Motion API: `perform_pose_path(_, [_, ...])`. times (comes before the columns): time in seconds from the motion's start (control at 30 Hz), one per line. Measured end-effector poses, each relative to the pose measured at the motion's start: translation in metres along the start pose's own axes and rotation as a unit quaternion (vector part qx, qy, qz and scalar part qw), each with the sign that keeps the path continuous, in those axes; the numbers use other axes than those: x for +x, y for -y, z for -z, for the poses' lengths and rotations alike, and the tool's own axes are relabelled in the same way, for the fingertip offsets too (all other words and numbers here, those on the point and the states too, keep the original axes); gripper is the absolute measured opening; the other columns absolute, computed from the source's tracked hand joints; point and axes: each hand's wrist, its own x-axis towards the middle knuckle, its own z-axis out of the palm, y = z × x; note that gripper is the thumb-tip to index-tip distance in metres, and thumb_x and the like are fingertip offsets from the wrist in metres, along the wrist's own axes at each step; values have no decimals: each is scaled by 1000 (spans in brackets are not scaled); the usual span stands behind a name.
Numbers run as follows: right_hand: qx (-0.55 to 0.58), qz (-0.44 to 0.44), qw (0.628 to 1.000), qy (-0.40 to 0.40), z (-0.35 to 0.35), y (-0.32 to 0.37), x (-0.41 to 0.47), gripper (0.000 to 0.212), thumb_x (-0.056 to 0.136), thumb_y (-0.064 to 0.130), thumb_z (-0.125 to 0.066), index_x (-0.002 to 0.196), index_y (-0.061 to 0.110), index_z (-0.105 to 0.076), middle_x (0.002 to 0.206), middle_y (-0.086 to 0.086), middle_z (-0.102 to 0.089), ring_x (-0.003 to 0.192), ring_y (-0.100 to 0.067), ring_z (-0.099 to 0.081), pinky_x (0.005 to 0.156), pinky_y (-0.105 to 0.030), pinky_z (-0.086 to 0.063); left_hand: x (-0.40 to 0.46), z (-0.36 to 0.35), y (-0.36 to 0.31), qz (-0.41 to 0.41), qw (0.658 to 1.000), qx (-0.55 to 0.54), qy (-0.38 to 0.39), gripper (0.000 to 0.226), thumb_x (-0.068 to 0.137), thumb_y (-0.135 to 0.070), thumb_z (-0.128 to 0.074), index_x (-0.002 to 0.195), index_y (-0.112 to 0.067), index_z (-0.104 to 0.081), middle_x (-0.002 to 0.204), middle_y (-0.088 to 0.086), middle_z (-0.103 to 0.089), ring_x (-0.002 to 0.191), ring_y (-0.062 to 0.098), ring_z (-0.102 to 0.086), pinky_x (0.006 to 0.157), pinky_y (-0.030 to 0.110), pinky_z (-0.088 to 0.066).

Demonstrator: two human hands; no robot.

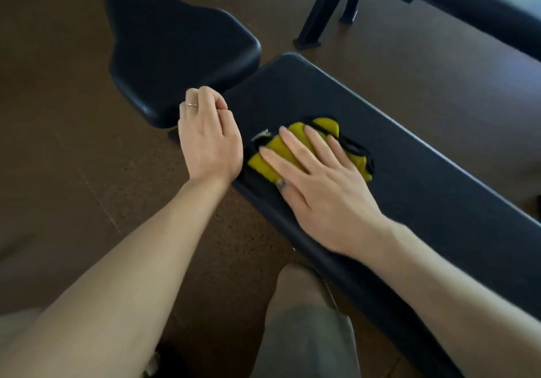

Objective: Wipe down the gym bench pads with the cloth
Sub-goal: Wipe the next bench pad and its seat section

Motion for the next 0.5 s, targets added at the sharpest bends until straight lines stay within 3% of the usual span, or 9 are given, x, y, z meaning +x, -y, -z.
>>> perform_pose_path(0.17, [-10, -37, 999, 20, -10, 20, -40, 56, 106, 53, -9, 160, 51, 3, 173, 12, 4, 159, -21, 11, 129, -51, -3, 0, -3, 2, 1, 1000, -15, -8, 13, 95, -13, -33, 89, -17, -44, 96, 0, -51, 84, 17, -42, 80, 36, -38])
perform_pose_path(0.37, [14, -161, 986, -38, -3, 27, 60, 53, 109, 52, -15, 161, 48, -7, 173, 9, -3, 160, -24, 2, 129, -50, -2, 2, -2, 6, -14, 1000, -21, 7, 11, 95, -14, -35, 89, -19, -42, 98, -5, -45, 85, 18, -42, 79, 31, -32])
perform_pose_path(0.5, [10, -208, 977, -39, -8, 51, 79, 54, 109, 50, -15, 162, 46, -6, 174, 6, 0, 160, -28, 6, 129, -53, 1, 3, 5, 8, -36, 998, -38, 38, 19, 96, -16, -34, 93, -12, -53, 104, 7, -57, 89, 22, -49, 83, 38, -39])
